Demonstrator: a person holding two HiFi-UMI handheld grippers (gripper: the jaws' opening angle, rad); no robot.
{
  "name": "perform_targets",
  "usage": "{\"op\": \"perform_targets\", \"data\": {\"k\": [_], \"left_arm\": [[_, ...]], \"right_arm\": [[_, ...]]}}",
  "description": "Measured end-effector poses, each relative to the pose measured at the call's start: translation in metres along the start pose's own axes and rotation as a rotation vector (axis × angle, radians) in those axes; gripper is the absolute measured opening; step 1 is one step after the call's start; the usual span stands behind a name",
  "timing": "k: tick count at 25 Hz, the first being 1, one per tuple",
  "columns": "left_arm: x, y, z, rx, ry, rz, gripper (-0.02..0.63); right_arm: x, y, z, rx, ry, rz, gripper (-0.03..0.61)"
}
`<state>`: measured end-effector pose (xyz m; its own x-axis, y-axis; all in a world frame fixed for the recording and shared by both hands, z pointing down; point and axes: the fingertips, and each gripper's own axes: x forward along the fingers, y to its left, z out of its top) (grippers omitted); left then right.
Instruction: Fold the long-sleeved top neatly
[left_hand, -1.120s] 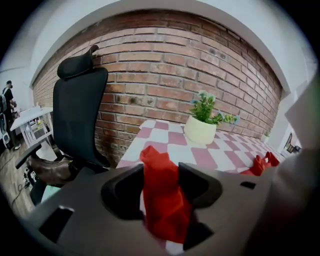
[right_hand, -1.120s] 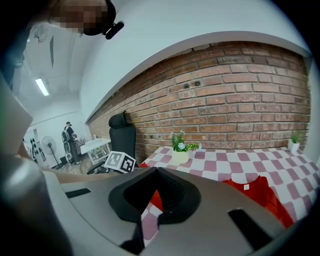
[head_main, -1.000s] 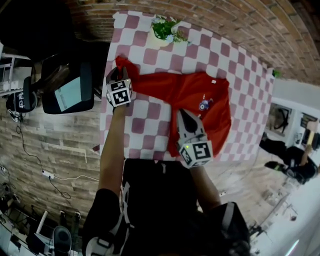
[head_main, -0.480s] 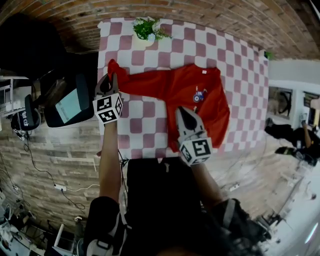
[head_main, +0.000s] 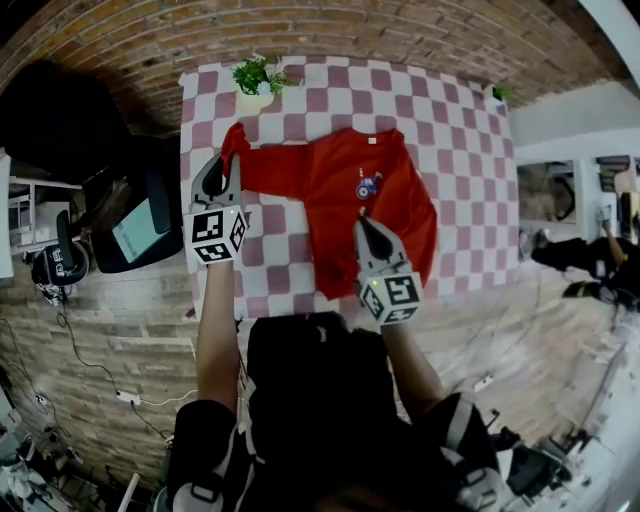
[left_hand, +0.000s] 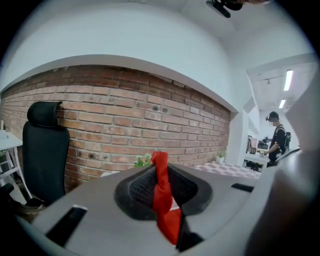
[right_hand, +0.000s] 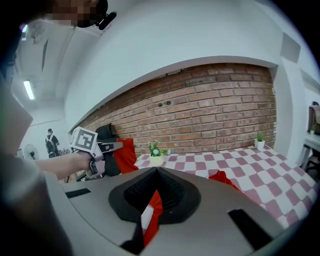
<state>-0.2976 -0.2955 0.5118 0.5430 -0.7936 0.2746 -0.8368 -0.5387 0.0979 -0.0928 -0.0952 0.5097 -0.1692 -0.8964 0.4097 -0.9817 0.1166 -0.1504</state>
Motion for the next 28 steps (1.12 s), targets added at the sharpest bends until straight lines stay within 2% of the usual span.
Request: {"op": "perform_targets", "data": {"k": [8, 14, 28], "left_arm": [[-0.012, -0.103, 0.038, 0.087, -0.032, -0.118, 0.054], [-0.02, -0.185, 0.05, 0.151, -0.05, -0.241, 0.054], [-0.044, -0.362, 0.002, 0.209, 0.002, -0.483, 0.054]], "right_arm": [[-0.059, -0.048, -0.005, 0.048, -0.051, -0.079, 0.008], [-0.104, -0.079, -0.016, 0.075, -0.081, -0.156, 0.008], [-0.195, -0.143, -0.056, 0.143, -0.11, -0.289, 0.008]]}}
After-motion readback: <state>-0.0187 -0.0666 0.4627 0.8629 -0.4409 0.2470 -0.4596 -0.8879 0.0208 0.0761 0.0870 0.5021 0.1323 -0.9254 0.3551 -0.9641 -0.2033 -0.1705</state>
